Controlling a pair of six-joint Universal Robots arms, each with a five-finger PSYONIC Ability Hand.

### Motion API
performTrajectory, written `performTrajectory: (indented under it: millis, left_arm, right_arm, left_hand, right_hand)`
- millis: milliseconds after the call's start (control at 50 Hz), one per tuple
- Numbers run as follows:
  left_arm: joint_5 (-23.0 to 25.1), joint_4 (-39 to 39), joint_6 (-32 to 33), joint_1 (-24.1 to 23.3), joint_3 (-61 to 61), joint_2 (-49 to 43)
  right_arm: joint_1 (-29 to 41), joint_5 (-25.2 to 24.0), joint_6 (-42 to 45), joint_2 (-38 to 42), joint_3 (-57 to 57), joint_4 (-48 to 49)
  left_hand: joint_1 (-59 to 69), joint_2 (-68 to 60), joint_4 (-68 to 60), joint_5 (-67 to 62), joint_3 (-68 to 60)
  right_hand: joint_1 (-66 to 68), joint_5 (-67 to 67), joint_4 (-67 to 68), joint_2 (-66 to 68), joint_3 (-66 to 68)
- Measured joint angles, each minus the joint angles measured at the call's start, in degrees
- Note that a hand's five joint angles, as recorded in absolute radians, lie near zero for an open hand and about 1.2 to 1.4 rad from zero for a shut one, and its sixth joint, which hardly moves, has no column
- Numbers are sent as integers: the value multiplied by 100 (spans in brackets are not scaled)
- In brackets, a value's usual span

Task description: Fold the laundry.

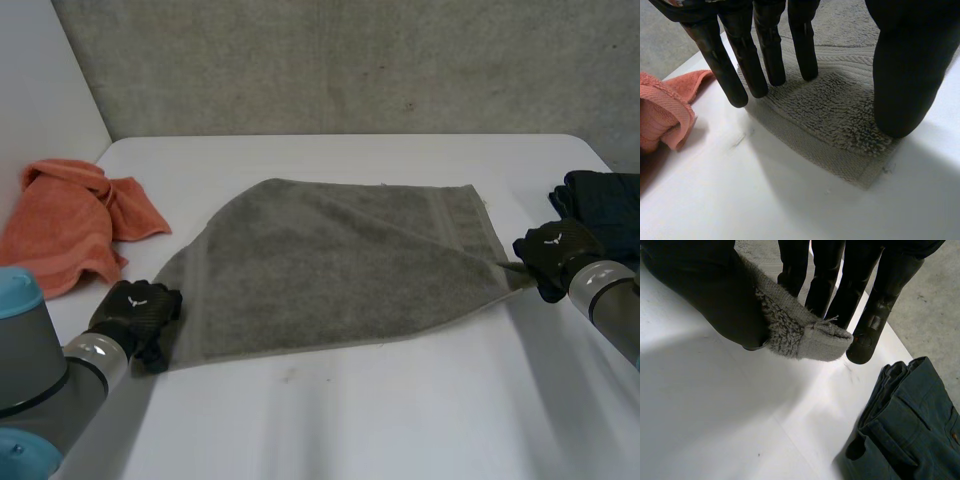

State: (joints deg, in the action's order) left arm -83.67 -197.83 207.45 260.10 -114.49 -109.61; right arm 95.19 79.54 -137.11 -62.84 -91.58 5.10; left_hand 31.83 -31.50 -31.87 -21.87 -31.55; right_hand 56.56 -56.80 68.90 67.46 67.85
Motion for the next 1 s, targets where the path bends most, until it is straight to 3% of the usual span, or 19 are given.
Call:
performTrajectory:
  millis: [260, 280, 440, 540, 700, 780, 900, 1000]
  left_arm:
    - [13, -56, 238, -3, 154, -184]
    - [14, -56, 267, -3, 162, -205]
    - [24, -55, 344, -8, 194, -249]
    - [17, -55, 345, -7, 207, -111]
    - [7, 77, 302, 80, 155, 1068]
    - [17, 290, 282, 107, 177, 1686]
    - [81, 1153, 236, 157, 558, 3034]
    - [219, 1552, 111, 157, 941, 3526]
  right_arm:
    - [0, 0, 0, -2, -34, 0]
    - [0, 0, 0, -4, -39, 0]
    - [0, 1, 0, -9, -58, 0]
    - [-4, 6, 1, -26, -59, -6]
    - [-23, 13, 149, -311, 16, -442]
    - [-26, -12, 283, -758, 127, -951]
    - [-25, -149, 547, -2091, 753, -2335]
    - [-28, -310, 591, -2537, 1237, -2863]
  left_hand:
    - [1128, -1150, -1095, -967, -1122]
    - [1602, -1883, -1836, -1692, -1852]
    - [2832, -3529, -3519, -3423, -3497]
    - [2951, -3687, -3672, -3485, -3648]
    - [2951, -3692, -3676, -3485, -3648]
    - [2951, -3693, -3676, -3485, -3648]
    - [2951, -3704, -3677, -3485, -3670]
    - [2951, -3708, -3678, -3485, -3672]
  right_hand:
    - [0, 1, 0, 0, 0]
    - [0, 0, 0, 0, 0]
    - [0, 0, 0, 0, 0]
    - [0, 0, 0, 0, 0]
    - [0, 0, 1, 0, 0]
    - [0, 0, 1, 0, 0]
    - [0, 0, 0, 0, 0]
    - [0, 0, 0, 0, 0]
